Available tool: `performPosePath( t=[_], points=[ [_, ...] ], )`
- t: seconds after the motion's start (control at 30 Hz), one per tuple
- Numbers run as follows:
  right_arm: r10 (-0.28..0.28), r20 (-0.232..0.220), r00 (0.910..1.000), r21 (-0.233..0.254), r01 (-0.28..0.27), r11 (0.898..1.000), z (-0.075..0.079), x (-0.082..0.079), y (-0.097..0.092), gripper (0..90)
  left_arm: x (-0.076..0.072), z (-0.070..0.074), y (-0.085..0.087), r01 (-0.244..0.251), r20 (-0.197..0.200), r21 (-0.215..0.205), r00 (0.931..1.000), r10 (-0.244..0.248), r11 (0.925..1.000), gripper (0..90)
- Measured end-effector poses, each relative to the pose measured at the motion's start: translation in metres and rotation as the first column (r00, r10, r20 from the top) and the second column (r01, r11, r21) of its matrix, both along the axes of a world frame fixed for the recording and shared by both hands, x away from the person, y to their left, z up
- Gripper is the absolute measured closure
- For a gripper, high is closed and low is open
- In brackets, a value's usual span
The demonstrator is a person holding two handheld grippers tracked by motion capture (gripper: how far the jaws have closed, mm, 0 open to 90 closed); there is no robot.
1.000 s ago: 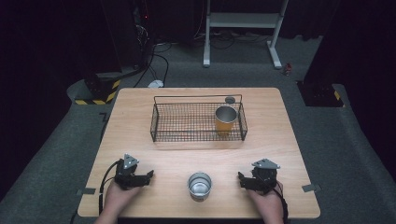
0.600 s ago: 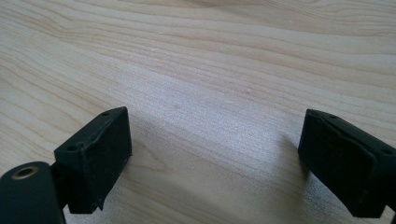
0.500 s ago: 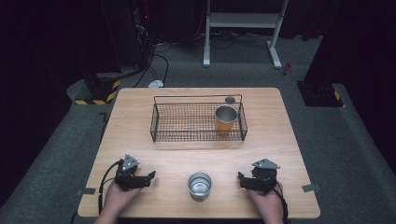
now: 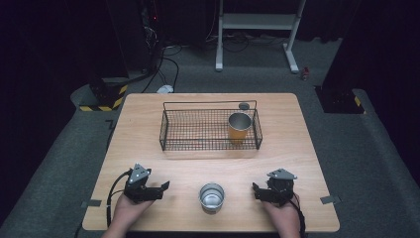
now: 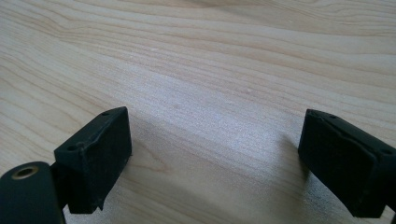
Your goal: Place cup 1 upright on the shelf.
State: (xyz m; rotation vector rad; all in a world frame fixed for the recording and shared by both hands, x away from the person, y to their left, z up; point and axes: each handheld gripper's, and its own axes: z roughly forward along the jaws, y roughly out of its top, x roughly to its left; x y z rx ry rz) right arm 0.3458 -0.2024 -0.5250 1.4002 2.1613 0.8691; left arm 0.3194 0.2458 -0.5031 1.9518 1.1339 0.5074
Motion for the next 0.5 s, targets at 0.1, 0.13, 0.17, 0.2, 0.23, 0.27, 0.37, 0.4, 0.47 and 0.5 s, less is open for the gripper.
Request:
performPosePath(
  t=[0.1,0.13,0.17,0.2,0.23,0.27,0.37,0.4,0.47,0.5],
  points=[
    [0.0,0.0,1.0,0.0,0.0,1.0,0.0,0.0,0.0,9.4,-0.001,0.001,-0.004,0.022,0.003,0.007,0.9998,-0.022,0.9997,11.7],
    [0.0,0.0,1.0,0.0,0.0,1.0,0.0,0.0,0.0,9.4,-0.001,0.002,-0.005,0.03,0.003,0.012,0.9995,-0.03,0.9995,11.7],
    [0.0,0.0,1.0,0.0,0.0,1.0,0.0,0.0,0.0,9.4,-0.001,0.003,-0.007,0.032,0.005,0.002,0.9995,-0.032,0.9995,11.7],
    [0.0,0.0,1.0,0.0,0.0,1.0,0.0,0.0,0.0,9.4,-0.001,0.003,-0.007,0.032,0.005,0.002,0.9995,-0.032,0.9995,11.7],
    [0.0,0.0,1.0,0.0,0.0,1.0,0.0,0.0,0.0,9.5,-0.002,0.006,-0.01,0.046,0.009,0.002,0.9989,-0.046,0.999,11.7],
    [-0.002,-0.001,1.0,0.001,0.002,1.0,0.0,0.0,0.0,9.5,-0.002,0.008,-0.013,0.048,0.008,-0.005,0.9988,-0.048,0.9988,11.7],
    [-0.002,-0.001,1.0,0.002,0.002,1.0,0.0,0.0,0.0,9.5,-0.004,0.011,-0.019,0.063,0.016,-0.012,0.9979,-0.063,0.9979,11.7],
    [-0.002,-0.001,1.0,0.002,0.002,1.0,0.0,0.0,0.0,9.5,-0.004,0.012,-0.021,0.068,0.022,-0.014,0.9975,-0.068,0.9976,11.7],
    [-0.002,-0.001,1.0,0.002,0.002,1.0,0.0,0.0,0.0,9.5,-0.005,0.014,-0.024,0.077,0.024,-0.015,0.9968,-0.077,0.9969,11.7],
    [-0.002,-0.001,1.0,0.002,0.002,1.0,0.0,0.0,0.0,9.5,-0.006,0.015,-0.025,0.081,0.025,-0.019,0.9964,-0.08,0.9965,11.7]
  ],
)
